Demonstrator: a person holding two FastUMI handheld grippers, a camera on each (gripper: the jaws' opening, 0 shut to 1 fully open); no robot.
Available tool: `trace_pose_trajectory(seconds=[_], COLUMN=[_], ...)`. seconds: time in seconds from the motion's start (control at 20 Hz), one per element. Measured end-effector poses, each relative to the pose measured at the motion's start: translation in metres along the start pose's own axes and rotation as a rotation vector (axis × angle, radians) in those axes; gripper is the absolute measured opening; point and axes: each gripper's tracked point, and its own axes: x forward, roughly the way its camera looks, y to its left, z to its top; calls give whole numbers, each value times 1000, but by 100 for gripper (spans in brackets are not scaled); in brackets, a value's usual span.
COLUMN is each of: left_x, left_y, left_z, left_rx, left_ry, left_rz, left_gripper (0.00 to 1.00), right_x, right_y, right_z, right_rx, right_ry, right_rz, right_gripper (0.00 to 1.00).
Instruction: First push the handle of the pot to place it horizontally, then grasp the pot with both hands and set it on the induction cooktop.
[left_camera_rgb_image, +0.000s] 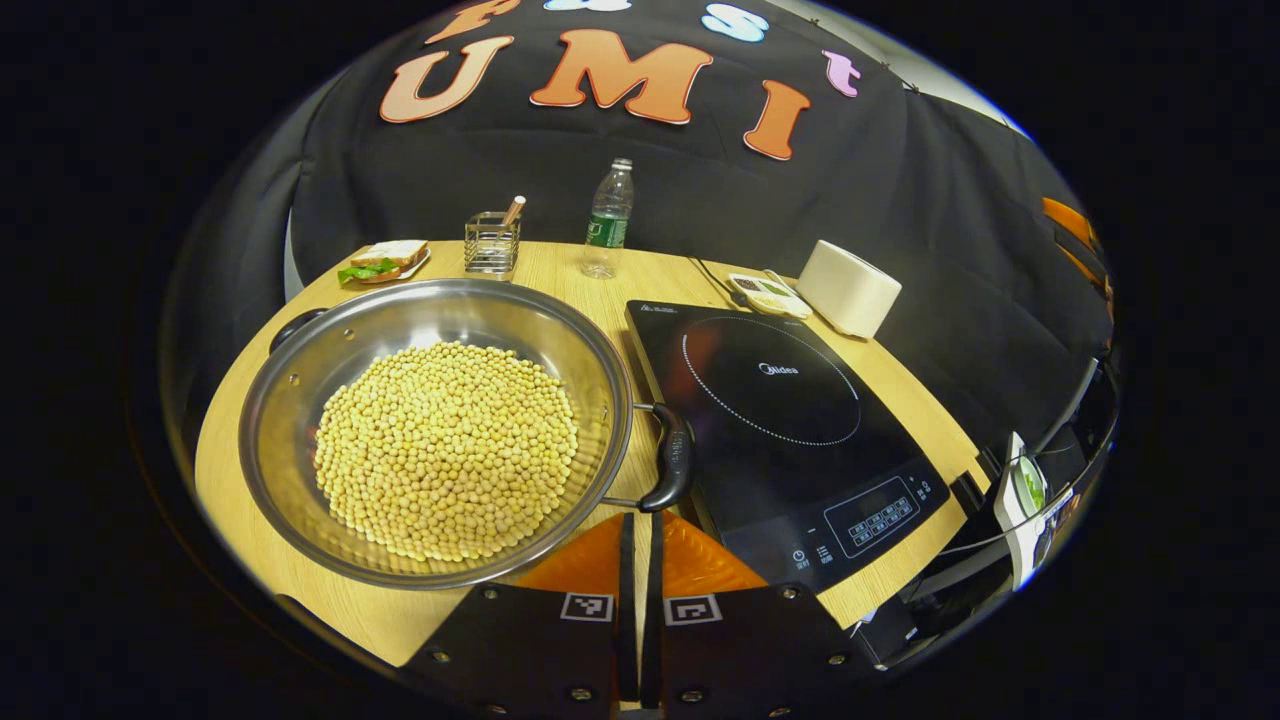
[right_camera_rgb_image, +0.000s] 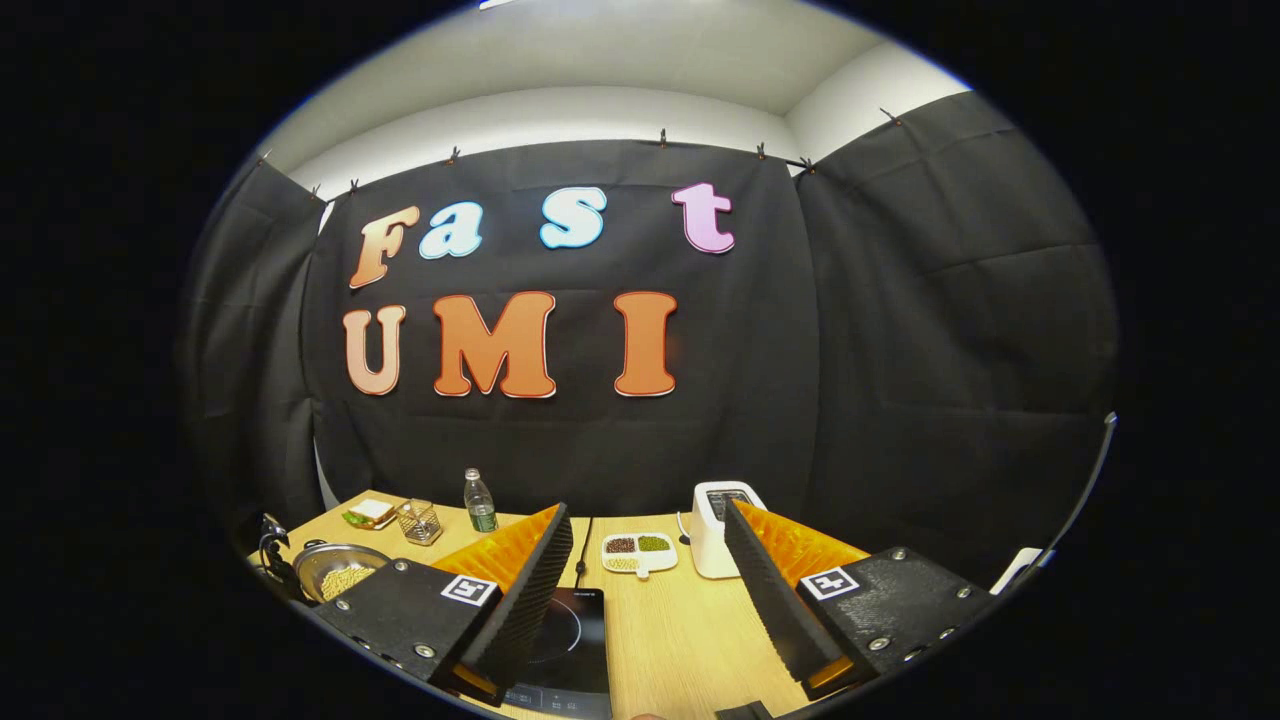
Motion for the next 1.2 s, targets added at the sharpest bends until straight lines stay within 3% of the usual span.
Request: trace_pose_trajectory(seconds=[0.5, 1.2], left_x=[25, 54], left_y=[-10, -17], left_z=[20, 42], left_rx=[-6, 18], left_ry=[0, -2], left_rz=[-18, -66], left_gripper=[2, 2], right_x=[4, 11], right_y=[-11, -25], right_z=[-13, -24], right_rx=[-4, 2], right_ry=[32, 60], right_rz=[-15, -100], right_gripper=[95, 92])
